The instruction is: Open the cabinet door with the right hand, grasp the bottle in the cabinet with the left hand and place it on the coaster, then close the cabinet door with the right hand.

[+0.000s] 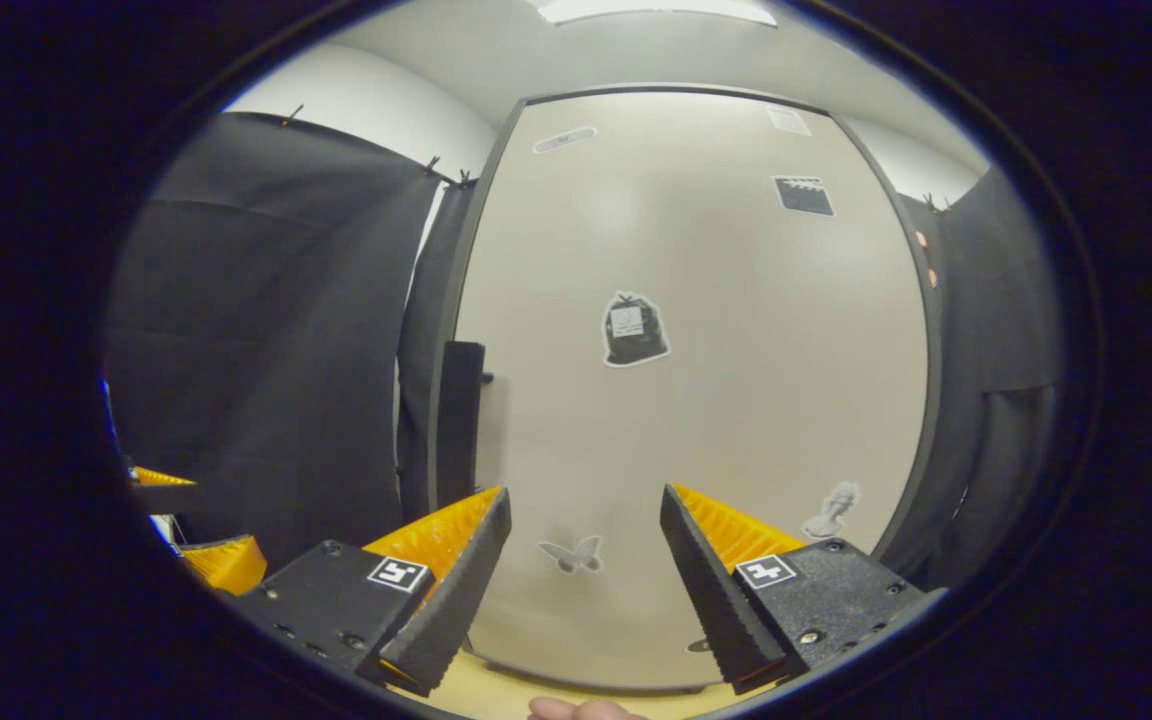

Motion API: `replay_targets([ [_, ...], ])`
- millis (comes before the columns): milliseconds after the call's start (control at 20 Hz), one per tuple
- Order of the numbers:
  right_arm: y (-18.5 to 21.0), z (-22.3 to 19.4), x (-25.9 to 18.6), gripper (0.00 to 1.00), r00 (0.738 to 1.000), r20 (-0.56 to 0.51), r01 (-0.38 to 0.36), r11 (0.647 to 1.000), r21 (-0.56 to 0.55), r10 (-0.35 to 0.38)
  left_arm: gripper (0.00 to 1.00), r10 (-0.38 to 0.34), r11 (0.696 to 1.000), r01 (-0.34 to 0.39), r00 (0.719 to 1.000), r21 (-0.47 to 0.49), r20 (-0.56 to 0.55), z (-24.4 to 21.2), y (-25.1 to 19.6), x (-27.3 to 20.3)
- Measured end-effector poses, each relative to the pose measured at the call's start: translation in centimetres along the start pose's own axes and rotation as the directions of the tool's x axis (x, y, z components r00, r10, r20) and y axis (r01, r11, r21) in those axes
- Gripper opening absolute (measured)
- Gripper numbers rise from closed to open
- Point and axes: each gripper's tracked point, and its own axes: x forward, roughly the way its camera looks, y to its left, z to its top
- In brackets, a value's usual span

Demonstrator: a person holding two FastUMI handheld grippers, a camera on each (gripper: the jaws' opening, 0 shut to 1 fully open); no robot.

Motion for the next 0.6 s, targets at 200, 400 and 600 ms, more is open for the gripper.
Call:
replay_targets([
  [200,-1.1,-1.0,-2.3,0.99,1.000,0.003,-0.001,1.000,0.012,0.001,0.95,0.000,1.000,0.001,1.000,-0.026,0.031,1.2,-0.8,0.3],
  [400,-6.8,-3.4,-8.0,0.98,0.986,-0.005,0.166,0.986,-0.008,-0.166,0.95,-0.094,0.994,0.098,0.992,-0.047,0.081,3.0,-6.0,3.0],
  [600,-9.6,-5.5,-10.3,0.98,0.964,-0.081,0.259,0.965,0.047,-0.255,0.95,-0.234,0.968,0.240,0.968,-0.066,0.095,3.5,-12.6,3.4],
])
